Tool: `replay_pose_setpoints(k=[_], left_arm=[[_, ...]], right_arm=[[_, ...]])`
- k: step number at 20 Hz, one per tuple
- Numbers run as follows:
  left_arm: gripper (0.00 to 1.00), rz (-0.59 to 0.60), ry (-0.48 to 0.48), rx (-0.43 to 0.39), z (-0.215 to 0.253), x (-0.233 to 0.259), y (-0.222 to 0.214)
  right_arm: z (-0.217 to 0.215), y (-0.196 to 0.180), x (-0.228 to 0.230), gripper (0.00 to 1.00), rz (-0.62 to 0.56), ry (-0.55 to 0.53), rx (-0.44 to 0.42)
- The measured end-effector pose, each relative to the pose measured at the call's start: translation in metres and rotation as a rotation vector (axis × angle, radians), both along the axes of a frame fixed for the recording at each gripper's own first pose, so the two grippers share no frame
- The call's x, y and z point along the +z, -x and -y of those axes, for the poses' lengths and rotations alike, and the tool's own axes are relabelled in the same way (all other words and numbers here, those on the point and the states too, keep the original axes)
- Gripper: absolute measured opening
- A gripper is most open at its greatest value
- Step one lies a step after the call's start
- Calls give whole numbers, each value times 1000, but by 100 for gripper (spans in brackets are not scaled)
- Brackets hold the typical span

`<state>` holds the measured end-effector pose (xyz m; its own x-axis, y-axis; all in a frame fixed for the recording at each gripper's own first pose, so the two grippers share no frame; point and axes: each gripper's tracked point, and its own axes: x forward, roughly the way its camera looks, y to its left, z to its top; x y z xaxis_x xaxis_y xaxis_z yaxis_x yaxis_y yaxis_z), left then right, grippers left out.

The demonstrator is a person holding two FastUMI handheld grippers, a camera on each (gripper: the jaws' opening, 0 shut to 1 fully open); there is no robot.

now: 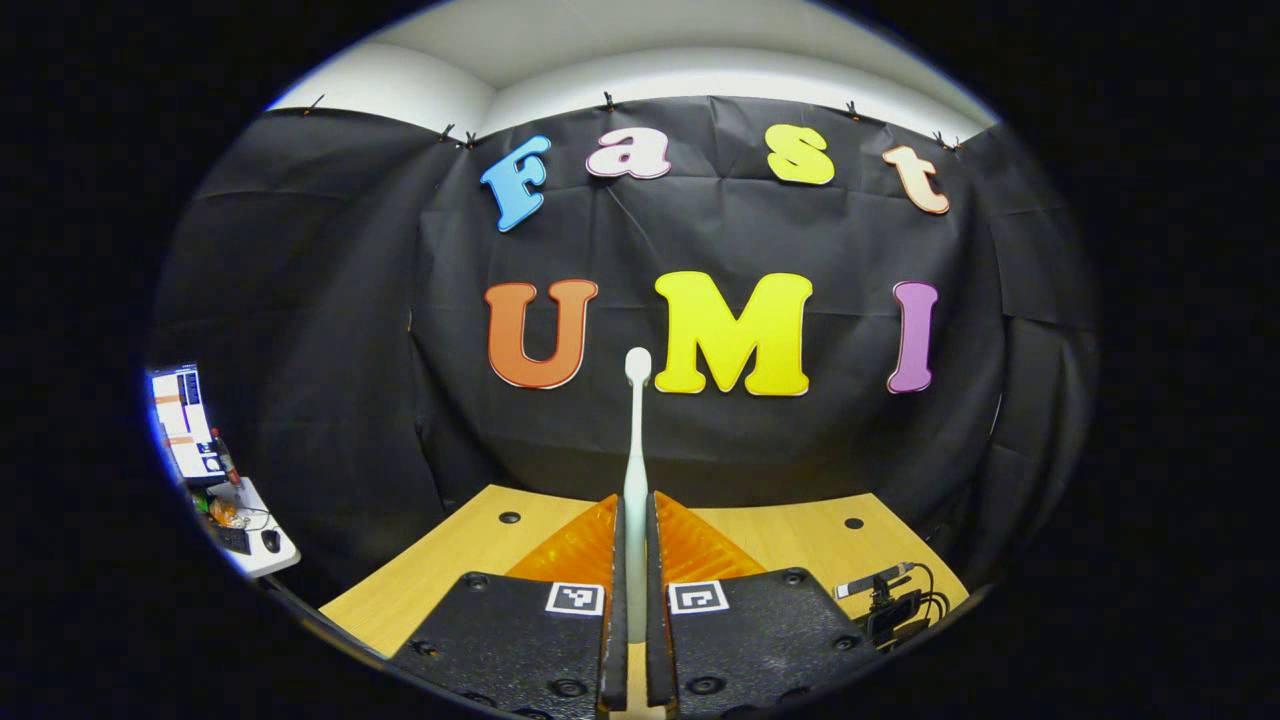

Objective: Put the toothbrush and toothpaste on the desktop into the cup, then pick up the cup and place it on the coaster on the desktop.

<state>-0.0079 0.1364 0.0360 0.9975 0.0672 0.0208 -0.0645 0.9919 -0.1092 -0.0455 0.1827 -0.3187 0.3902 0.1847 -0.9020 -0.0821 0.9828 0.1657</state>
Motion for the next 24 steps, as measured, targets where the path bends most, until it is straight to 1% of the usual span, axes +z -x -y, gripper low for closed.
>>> replay_pose_setpoints(k=[1,2,3,8,12,13,14,15,17,19,20,21,22,23,24], left_arm=[[10,-10,2,-19,1,-4,-5],[10,-19,-1,-37,4,-8,-10],[10,-26,-8,-51,4,-13,-12],[10,-72,-35,-161,16,-40,-31],[10,-80,-40,-240,19,-47,-39],[10,-77,-41,-256,20,-46,-39],[10,-72,-48,-266,21,-45,-40],[10,-71,-55,-267,20,-46,-42],[10,-80,-53,-260,19,-48,-47],[10,-101,-34,-259,25,-52,-48],[10,-113,-22,-258,29,-54,-48],[10,-125,-17,-246,31,-56,-47],[10,-133,-12,-242,35,-57,-46],[10,-137,-9,-242,40,-56,-46],[10,-134,-10,-237,42,-55,-45]], right_arm=[[-1,-7,15,23,41,-26,-13],[1,-16,32,20,89,-36,-29],[4,-20,50,23,139,-40,-40],[-1,-44,139,23,351,-50,-70],[-9,-58,209,22,500,-51,-124],[-9,-63,227,20,536,-51,-142],[-11,-66,242,23,567,-52,-159],[-11,-67,257,23,594,-57,-172],[-13,-67,273,22,625,-66,-169],[-6,-69,283,22,659,-47,-148],[-2,-70,285,24,671,-38,-140],[1,-70,287,22,675,-37,-136],[3,-70,288,23,674,-45,-133],[6,-71,289,20,671,-54,-132],[8,-72,289,22,673,-61,-125]])
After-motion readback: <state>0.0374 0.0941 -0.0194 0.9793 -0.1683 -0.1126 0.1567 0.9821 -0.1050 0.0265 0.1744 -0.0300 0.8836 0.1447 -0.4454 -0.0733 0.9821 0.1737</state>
